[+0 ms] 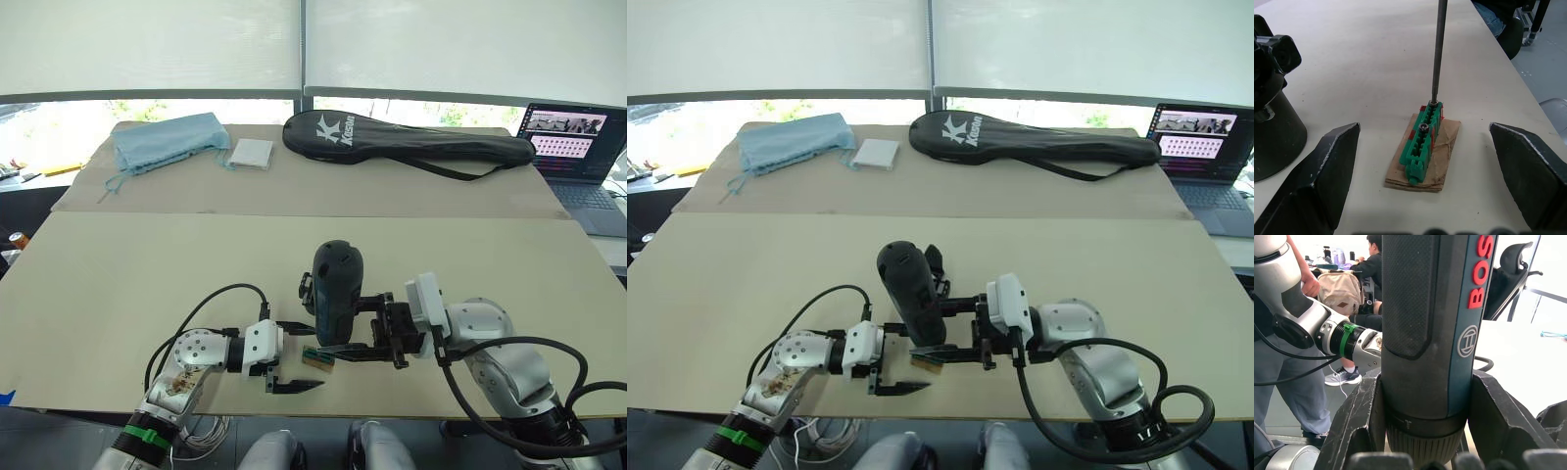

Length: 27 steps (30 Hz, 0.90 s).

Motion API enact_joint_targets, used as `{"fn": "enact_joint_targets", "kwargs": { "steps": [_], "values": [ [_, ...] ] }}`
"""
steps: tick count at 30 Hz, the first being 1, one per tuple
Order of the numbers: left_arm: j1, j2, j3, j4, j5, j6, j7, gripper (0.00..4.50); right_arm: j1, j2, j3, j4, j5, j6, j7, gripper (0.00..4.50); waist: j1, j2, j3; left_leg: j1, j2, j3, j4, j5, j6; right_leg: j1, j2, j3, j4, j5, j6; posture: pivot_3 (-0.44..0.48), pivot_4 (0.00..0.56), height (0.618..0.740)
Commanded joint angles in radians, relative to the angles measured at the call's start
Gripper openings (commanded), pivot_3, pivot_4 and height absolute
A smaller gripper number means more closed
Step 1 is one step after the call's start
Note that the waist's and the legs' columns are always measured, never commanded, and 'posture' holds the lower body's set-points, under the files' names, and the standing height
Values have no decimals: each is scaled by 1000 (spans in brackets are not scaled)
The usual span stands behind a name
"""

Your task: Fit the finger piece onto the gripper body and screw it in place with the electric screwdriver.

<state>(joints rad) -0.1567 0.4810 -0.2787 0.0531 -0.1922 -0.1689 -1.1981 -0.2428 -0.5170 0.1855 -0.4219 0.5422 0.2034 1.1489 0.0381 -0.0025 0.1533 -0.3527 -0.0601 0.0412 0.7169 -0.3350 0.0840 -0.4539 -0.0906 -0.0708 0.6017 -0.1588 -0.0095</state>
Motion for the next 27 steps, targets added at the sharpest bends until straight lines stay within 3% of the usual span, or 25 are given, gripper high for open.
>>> {"fn": "enact_joint_targets", "kwargs": {
  "steps": [1, 12, 27],
  "values": [
    [18, -10, -37, 30, 21, 17, 8, 4500, -12, 9, -7, -18, 5, -25, -2, 1907, 0, 0, 0, 0, 0, 0, 0, 0, 0, 0, 0, 0, 0, 0, 0, 0, 150, 740],
    [38, 17, -6, 25, -5, -1, -9, 4500, -24, -6, -35, -70, 53, 4, -8, 1907, -2, 0, 0, 0, 0, 0, 0, 0, 0, 0, 0, 0, 0, 0, 0, 0, 150, 740],
    [66, 86, 128, -55, -199, 11, -98, 4500, -69, -21, -76, -117, 120, 42, -41, 1907, -26, -1, 0, -1, 1, 0, -1, 0, 0, -2, 1, 0, 0, 0, 0, 0, 150, 740]
  ]
}}
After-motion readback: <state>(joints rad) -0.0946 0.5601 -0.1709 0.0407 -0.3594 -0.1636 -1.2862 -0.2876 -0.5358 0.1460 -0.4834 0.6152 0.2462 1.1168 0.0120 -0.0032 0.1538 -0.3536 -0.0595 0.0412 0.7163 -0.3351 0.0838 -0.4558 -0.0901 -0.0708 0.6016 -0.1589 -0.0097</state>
